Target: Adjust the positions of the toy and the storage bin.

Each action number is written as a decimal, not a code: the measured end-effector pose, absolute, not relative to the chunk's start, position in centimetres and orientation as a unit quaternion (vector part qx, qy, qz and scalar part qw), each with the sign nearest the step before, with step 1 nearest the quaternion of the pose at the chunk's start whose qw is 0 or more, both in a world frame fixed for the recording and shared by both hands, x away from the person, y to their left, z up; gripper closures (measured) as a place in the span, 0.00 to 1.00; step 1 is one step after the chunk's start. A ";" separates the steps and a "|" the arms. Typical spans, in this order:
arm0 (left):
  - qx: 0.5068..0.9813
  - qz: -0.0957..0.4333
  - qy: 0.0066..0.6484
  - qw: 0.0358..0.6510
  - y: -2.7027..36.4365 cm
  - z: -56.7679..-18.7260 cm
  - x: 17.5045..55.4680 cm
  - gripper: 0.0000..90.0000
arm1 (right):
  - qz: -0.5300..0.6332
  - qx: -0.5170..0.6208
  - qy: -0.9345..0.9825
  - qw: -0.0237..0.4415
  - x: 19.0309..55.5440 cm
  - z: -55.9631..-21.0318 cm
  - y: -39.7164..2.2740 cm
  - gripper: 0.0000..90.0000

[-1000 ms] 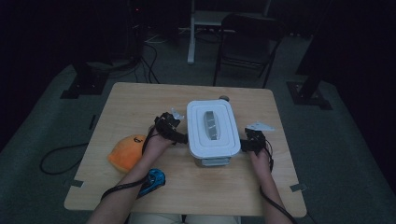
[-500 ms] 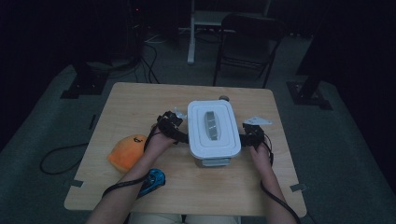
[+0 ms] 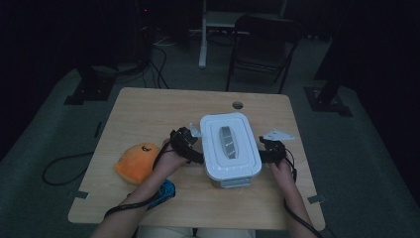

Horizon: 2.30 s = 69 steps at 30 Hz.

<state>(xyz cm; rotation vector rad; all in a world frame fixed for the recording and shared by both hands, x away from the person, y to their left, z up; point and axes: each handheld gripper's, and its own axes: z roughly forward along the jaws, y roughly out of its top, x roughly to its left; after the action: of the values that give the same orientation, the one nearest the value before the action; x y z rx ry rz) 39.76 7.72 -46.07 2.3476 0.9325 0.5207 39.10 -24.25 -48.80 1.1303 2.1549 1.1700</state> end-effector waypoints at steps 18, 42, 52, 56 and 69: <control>0.895 0.179 0.289 0.288 5.7 -46.1 33.4 0.01 | 0.445 0.381 0.785 0.202 34.2 -49.1 -26.7 0.34; 0.907 0.111 0.271 0.303 5.7 -49.4 28.6 0.01 | 0.456 0.463 0.710 0.271 30.3 -43.0 -31.1 0.14; 0.913 0.119 0.262 0.290 5.8 -50.7 27.5 0.01 | 0.482 0.389 0.757 0.208 27.6 -39.4 -25.9 0.13; 0.914 0.116 0.257 0.292 5.9 -51.1 27.3 0.01 | 0.474 0.399 0.758 0.204 26.5 -38.8 -23.7 0.15; 0.905 0.101 0.252 0.327 6.6 -52.1 27.1 0.03 | 0.444 0.407 0.772 0.202 25.1 -39.5 -19.5 0.32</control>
<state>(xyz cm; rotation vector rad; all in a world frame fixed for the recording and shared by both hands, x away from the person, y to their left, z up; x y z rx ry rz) 27.07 6.58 -52.10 2.3706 0.6613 0.2649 25.14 -19.46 -39.50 1.1359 2.1569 1.2397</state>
